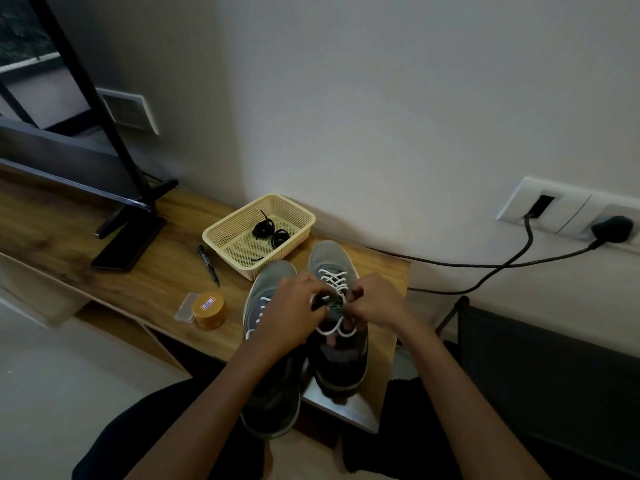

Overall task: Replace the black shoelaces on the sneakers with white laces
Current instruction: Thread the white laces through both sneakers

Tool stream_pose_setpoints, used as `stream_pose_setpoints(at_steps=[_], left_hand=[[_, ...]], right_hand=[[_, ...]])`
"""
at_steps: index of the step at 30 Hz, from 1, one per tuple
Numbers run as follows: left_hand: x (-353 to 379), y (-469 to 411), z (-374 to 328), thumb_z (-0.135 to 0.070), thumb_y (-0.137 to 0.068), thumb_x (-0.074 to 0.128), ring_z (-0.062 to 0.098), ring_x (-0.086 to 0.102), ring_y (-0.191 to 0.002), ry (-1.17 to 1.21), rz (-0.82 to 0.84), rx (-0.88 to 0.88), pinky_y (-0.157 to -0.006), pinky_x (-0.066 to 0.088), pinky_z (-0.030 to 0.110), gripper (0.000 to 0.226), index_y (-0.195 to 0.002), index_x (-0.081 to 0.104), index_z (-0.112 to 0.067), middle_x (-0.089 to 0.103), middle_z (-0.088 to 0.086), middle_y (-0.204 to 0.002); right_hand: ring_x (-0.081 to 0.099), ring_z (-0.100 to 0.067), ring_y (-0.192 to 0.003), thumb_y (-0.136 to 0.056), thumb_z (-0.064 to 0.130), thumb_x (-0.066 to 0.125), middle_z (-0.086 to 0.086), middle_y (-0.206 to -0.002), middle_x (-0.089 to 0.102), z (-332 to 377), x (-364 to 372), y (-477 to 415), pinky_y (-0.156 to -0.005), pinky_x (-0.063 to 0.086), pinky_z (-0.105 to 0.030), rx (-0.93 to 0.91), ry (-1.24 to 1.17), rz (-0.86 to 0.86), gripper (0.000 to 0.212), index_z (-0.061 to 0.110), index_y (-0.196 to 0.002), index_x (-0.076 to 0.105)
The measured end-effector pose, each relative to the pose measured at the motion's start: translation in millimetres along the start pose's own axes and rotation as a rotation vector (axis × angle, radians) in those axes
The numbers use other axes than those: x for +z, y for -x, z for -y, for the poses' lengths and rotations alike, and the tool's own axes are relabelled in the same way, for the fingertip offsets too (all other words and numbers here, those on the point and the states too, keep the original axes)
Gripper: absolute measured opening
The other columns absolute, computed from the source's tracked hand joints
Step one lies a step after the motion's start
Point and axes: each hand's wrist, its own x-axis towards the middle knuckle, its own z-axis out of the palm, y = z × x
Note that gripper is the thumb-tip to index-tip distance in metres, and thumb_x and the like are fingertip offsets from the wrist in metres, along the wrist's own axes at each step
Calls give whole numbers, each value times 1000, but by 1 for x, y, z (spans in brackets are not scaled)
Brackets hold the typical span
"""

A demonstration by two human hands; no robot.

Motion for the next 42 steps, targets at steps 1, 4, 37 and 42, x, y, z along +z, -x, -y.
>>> stream_pose_setpoints(at_steps=[1,4,37,42], left_hand=[[-1,-1,2,-16,-84,67,8,50,-94,54,-71,-40,-79,42,23,24,-108,67,-24,52,-8,-101],[-5,-3,8,-14,-87,61,8,59,-82,142,-154,-189,-78,52,34,13,-96,66,-21,60,-10,-90],[13,13,-26,-43,-95,46,21,52,-99,-534,257,144,-85,23,37,30,-97,70,-24,66,0,-98],[16,9,-22,-37,-90,54,18,56,-98,-474,167,82,-84,24,36,19,-92,67,-25,66,-2,-96]], right_hand=[[62,-11,-54,-82,8,64,-4,-66,63,1,5,0,-51,49,-21,-17,101,7,18,12,-65,59],[64,-26,-84,-81,17,65,-9,-84,63,5,18,2,-65,50,-32,-80,369,8,10,7,-83,62],[60,-13,-55,-84,7,58,-4,-66,64,-12,-17,14,-50,45,-20,-1,170,325,9,6,-78,65],[56,-12,-59,-86,12,61,-5,-73,61,-5,-1,10,-53,41,-22,-87,314,301,14,11,-71,59]])
